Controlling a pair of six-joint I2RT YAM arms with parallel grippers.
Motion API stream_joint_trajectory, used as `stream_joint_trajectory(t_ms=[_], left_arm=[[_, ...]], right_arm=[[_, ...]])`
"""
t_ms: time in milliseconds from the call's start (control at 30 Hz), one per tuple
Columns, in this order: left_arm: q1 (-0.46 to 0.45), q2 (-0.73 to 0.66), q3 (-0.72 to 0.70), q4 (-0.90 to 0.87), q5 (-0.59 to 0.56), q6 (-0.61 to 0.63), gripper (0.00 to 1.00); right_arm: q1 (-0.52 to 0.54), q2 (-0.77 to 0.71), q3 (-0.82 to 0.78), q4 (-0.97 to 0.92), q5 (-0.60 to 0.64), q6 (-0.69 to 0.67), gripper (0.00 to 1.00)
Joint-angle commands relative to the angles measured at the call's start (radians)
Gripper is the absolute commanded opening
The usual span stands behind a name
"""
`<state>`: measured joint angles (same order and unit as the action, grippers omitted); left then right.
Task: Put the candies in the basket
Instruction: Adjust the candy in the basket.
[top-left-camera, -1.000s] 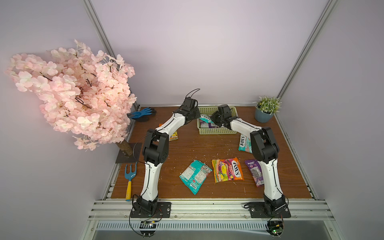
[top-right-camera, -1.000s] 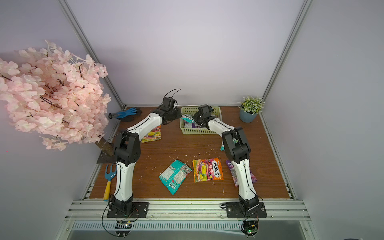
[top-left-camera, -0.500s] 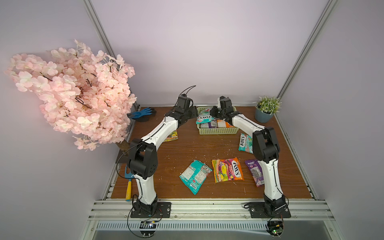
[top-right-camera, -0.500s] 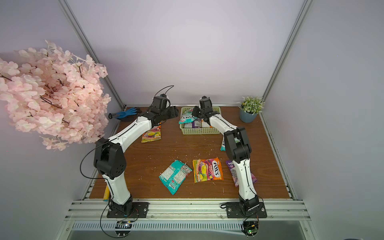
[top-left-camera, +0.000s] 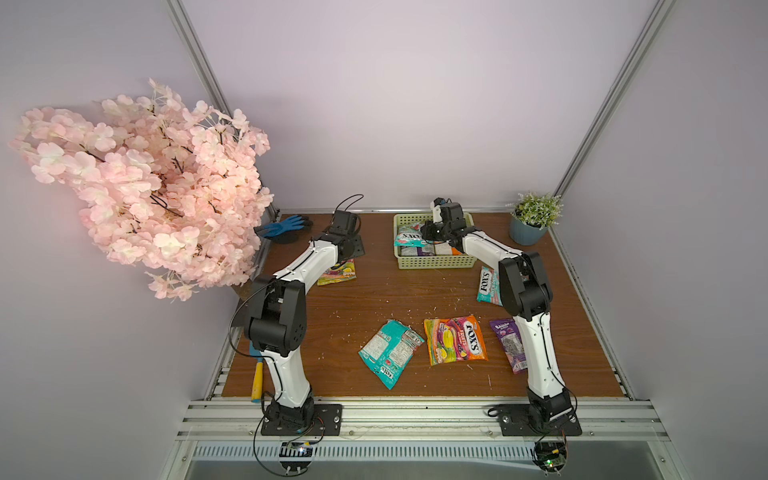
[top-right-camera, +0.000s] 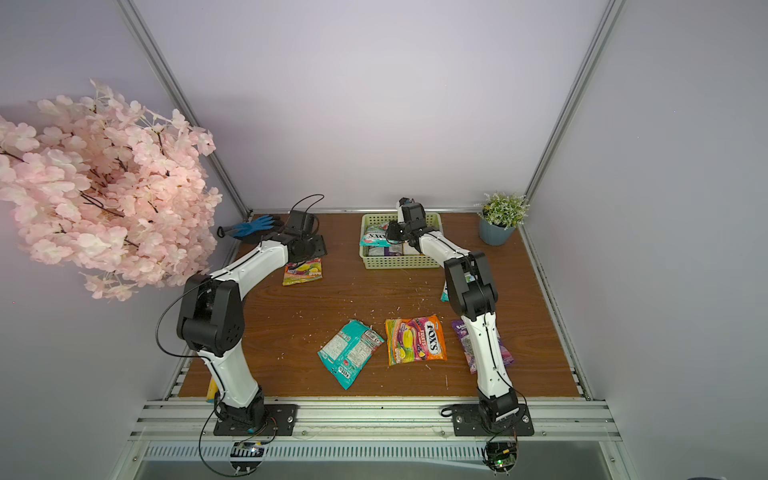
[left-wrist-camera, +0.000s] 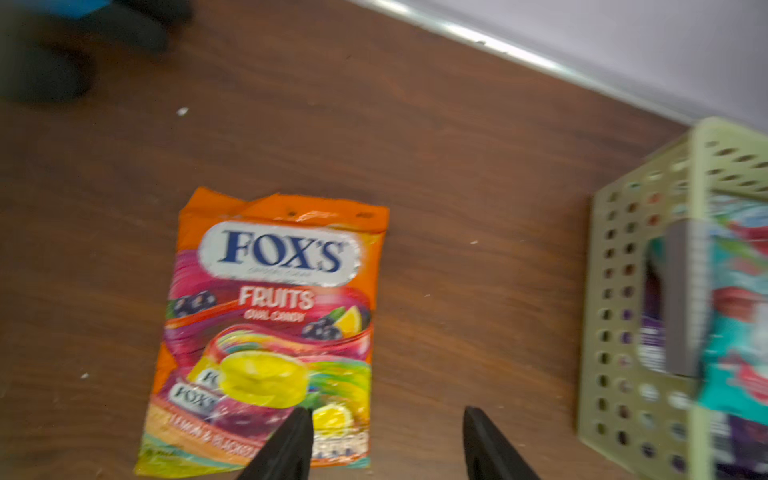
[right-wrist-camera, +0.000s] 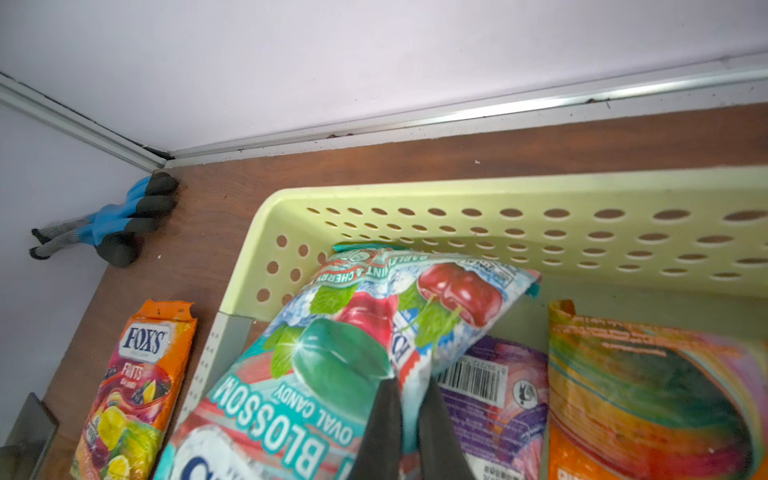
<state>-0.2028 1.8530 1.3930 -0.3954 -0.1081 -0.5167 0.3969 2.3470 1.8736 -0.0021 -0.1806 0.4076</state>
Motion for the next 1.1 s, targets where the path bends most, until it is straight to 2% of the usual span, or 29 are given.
stream_joint_trajectory(t_ms=[0,233,467,667,800,1000,1033,1067], left_arm=[[0.048,-0.005,-0.011,-0.033,-0.035,0.051,0.61],[0.125,0.031,-0.031,-0.039,-0.019,0.110,0.58],[0.169,0.116,-0.031,-0.083,-0.088,0.129,0.58],[0.186,0.159,-0.064,-0.059,-0.062,0.138,0.59],[0.186,0.162,-0.083,-0.018,-0.016,0.138,0.60],[0.186,0.170,-0.089,0.027,0.028,0.136,0.60],[0.186,0.173,-0.088,0.030,0.033,0.138,0.59],[0.186,0.176,-0.083,0.029,0.040,0.141,0.59]], right_arm=[[0.013,-0.024,-0.022,0.097,0.015,-0.084,0.00],[0.010,-0.002,-0.007,0.100,0.001,-0.171,0.00],[-0.007,-0.006,-0.016,0.100,-0.002,-0.229,0.00],[-0.012,-0.015,-0.043,0.117,-0.002,-0.261,0.00],[-0.013,-0.012,-0.063,0.147,-0.007,-0.243,0.00],[-0.009,-0.004,-0.087,0.206,-0.086,-0.131,0.00],[-0.009,-0.004,-0.090,0.210,-0.094,-0.113,0.01],[-0.012,-0.005,-0.095,0.215,-0.106,-0.102,0.07]])
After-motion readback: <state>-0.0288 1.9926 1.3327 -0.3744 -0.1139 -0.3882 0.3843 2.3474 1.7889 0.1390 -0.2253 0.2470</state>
